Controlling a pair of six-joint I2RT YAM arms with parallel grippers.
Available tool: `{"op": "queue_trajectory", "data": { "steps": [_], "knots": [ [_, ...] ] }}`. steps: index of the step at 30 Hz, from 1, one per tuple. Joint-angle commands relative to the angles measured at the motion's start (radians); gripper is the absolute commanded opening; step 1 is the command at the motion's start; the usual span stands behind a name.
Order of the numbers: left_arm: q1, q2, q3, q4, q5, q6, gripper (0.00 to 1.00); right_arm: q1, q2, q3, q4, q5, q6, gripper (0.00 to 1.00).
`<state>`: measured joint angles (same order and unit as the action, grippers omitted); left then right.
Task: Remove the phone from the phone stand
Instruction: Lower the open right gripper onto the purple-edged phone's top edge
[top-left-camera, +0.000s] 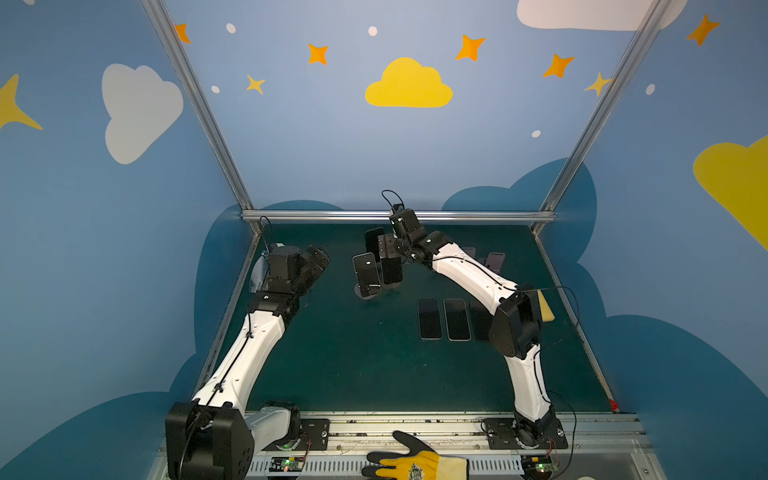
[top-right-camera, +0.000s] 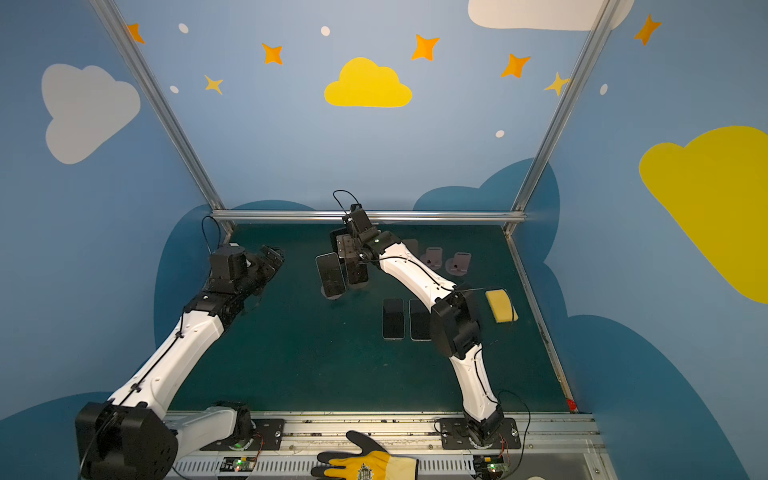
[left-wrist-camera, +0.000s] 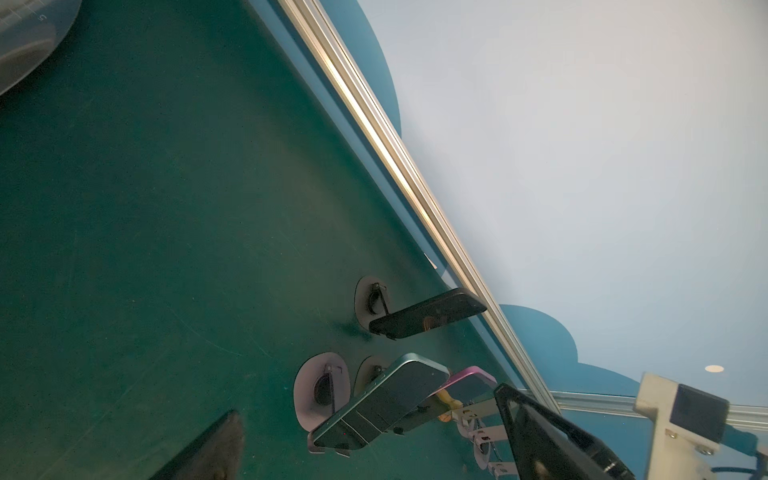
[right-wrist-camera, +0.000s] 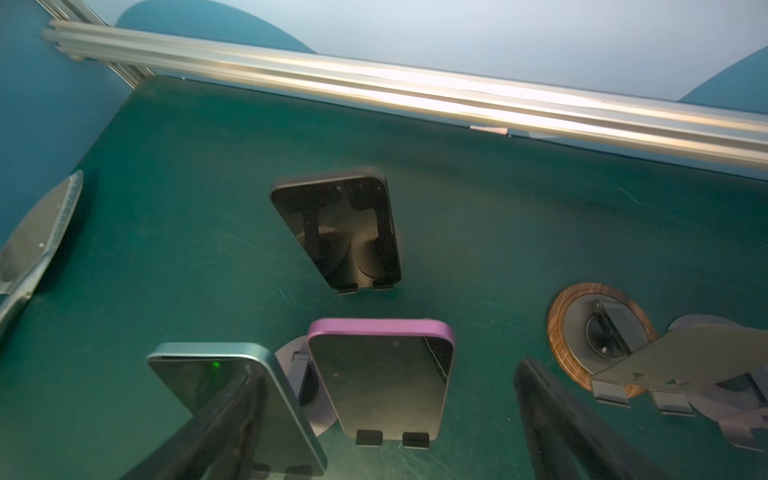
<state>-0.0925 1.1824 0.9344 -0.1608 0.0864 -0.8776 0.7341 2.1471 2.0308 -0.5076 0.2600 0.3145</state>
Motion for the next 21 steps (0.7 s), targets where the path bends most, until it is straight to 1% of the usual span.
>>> {"op": "queue_trajectory", "data": {
  "steps": [1, 9, 20, 21],
  "knots": [
    [0.009, 0.008, -0.012, 0.022, 0.028, -0.009, 1.0, -0.004, 0.024, 0.032, -0.017, -0.032, -0.005, 0.93],
    [0.02, 0.026, -0.013, 0.032, 0.061, -0.024, 1.0, -0.006, 0.063, 0.054, -0.02, -0.039, -0.022, 0.93],
    [0.025, 0.068, -0.002, 0.048, 0.119, -0.037, 1.0, -0.003, 0.077, 0.013, 0.045, 0.015, -0.01, 0.93],
    [0.025, 0.07, -0.001, 0.05, 0.147, -0.038, 1.0, -0.002, 0.081, 0.013, 0.048, 0.014, -0.009, 0.93]
  ]
}}
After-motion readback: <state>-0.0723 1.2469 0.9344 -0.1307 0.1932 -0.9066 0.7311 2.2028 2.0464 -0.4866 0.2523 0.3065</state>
